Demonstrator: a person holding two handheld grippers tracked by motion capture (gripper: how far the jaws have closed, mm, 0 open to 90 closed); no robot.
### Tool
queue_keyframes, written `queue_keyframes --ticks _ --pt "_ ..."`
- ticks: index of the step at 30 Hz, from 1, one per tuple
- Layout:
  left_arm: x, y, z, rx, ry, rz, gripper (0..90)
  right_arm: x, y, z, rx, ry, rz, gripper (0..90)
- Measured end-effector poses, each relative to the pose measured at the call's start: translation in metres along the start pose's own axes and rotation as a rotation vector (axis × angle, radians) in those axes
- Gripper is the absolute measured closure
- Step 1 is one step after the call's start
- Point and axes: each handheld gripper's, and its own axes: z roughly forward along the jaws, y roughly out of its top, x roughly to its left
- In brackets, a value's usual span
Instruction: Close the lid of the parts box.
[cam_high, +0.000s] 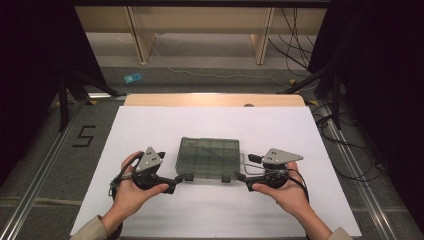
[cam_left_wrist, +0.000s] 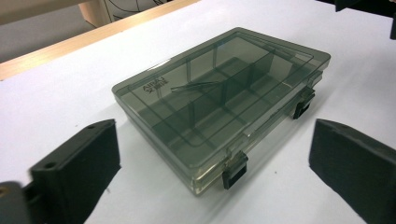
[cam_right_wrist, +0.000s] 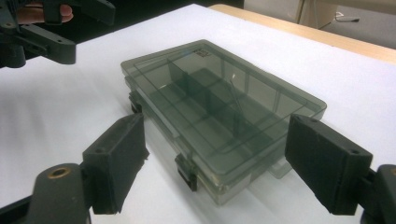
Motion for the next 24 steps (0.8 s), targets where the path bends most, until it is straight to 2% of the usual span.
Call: queue_keyframes --ticks 4,7,9,10,11,12,13,14,16,17,18,19,20,22,23,24 --pt "-0.001 -0.003 -0.008 -0.030 0.001 -0.004 0.0 0.004 -0.003 -0.006 -0.016 0.003 -0.004 20.7" --pt "-0.002 -0.005 -0.014 -0.034 0.008 -0.001 0.0 0.007 -0.003 -0.012 -0.018 -0.010 -0.013 20.3" --pt "-0.002 -0.006 -0.018 -0.032 0.015 -0.002 0.0 0.007 -0.005 -0.012 -0.055 -0.003 -0.021 20.2" --pt "-0.002 -0.007 -0.019 -0.052 0.012 0.001 0.0 0.008 -0.005 -0.015 -0.035 -0.003 -0.018 20.2" --pt "-0.003 -0.008 -0.021 -0.046 0.016 -0.003 0.0 0.008 -0.005 -0.016 -0.042 -0.008 -0.025 20.2" --pt "-0.008 -0.009 -0.022 -0.047 -0.017 -0.070 0.0 0.009 -0.006 -0.017 -0.046 -0.007 -0.020 20.2" --pt "-0.007 -0.010 -0.024 -0.051 -0.016 -0.066 0.0 0.009 -0.007 -0.017 -0.056 0.000 -0.024 20.2" --pt "-0.009 -0.011 -0.025 -0.058 -0.022 -0.088 0.0 0.009 -0.007 -0.018 -0.062 0.003 -0.019 20.2" --pt "-0.010 -0.012 -0.028 -0.061 -0.018 -0.104 0.0 0.010 -0.008 -0.021 -0.054 -0.008 -0.022 20.3" --pt "-0.007 -0.012 -0.029 -0.065 -0.026 -0.065 0.0 0.010 -0.008 -0.022 -0.056 -0.011 -0.026 20.2" --pt "-0.008 -0.013 -0.031 -0.056 -0.015 -0.086 0.0 0.010 -0.009 -0.023 -0.065 -0.013 -0.024 20.2" --pt "-0.009 -0.013 -0.032 -0.059 -0.014 -0.097 0.0 0.011 -0.009 -0.025 -0.051 -0.011 -0.019 20.3" --pt "-0.008 -0.014 -0.032 -0.064 -0.025 -0.089 0.0 0.011 -0.010 -0.026 -0.051 -0.011 -0.018 20.3" --pt "-0.009 -0.015 -0.035 -0.061 -0.016 -0.111 0.0 0.010 -0.011 -0.027 -0.061 -0.018 -0.030 20.3" --pt "-0.008 -0.015 -0.036 -0.062 -0.016 -0.095 0.0 0.011 -0.012 -0.029 -0.054 -0.014 -0.026 20.3" --pt "-0.009 -0.016 -0.037 -0.064 -0.013 -0.111 0.0 0.011 -0.012 -0.030 -0.054 -0.014 -0.027 20.3"
